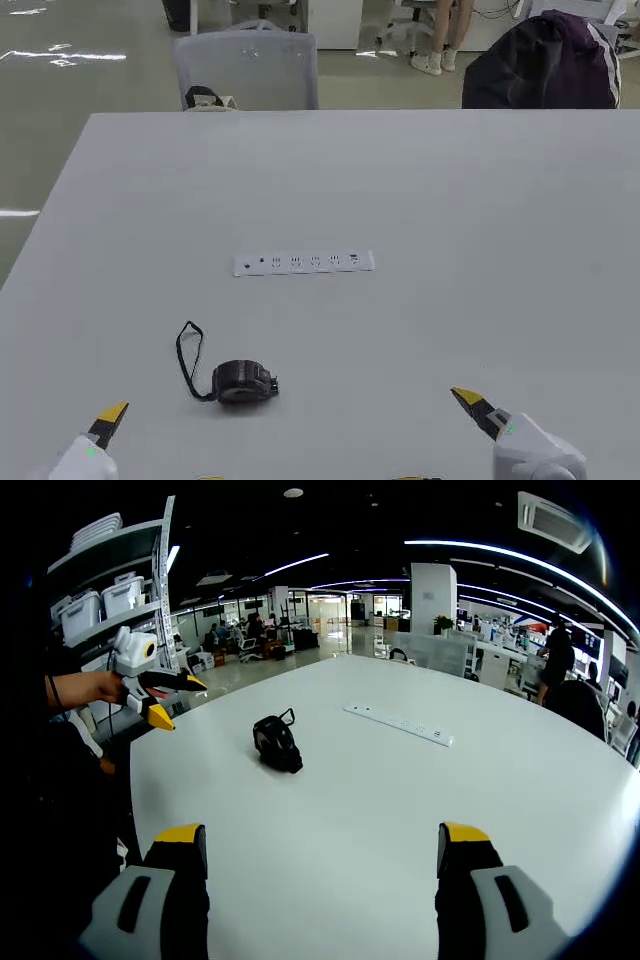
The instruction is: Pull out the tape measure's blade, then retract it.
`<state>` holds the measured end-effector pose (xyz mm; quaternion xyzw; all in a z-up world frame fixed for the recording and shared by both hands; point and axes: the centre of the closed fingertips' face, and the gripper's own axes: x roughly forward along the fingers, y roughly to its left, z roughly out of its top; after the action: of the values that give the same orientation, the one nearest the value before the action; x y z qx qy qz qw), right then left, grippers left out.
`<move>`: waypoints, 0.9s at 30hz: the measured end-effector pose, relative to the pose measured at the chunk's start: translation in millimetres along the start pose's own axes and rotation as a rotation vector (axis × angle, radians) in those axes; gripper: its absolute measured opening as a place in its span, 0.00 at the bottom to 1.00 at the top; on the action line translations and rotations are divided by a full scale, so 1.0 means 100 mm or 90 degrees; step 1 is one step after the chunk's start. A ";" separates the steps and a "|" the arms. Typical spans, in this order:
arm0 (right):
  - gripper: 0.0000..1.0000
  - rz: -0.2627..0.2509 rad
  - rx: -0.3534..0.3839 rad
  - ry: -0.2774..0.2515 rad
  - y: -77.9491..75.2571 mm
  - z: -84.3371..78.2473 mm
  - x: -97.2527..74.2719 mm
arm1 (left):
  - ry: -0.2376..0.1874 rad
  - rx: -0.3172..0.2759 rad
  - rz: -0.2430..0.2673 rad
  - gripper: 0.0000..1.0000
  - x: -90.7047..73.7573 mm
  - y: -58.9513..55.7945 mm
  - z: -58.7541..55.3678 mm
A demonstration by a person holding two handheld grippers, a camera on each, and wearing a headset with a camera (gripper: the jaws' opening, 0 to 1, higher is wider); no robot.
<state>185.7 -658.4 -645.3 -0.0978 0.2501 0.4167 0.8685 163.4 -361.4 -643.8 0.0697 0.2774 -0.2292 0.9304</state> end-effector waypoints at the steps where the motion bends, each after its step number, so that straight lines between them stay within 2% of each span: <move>1: 0.98 0.001 0.000 0.001 0.00 0.00 0.00 | 0.000 0.001 0.000 0.99 0.00 0.00 0.00; 8: 0.98 0.010 -0.005 0.003 0.00 -0.01 0.03 | 0.008 0.001 0.002 0.99 0.05 0.03 -0.05; 17: 0.98 0.024 -0.010 0.001 -0.02 0.02 0.08 | 0.009 0.007 0.001 0.99 0.15 0.03 -0.04; 23: 0.97 0.041 -0.010 0.005 -0.02 0.01 0.11 | 0.011 0.010 -0.006 0.99 0.22 0.04 -0.05; 27: 0.95 0.058 -0.029 0.000 -0.01 0.04 0.14 | 0.013 0.015 -0.016 0.98 0.29 0.06 -0.06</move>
<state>194.9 -647.9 -649.3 -0.1060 0.2445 0.4611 0.8464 185.1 -366.3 -664.7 0.0796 0.2847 -0.2431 0.9239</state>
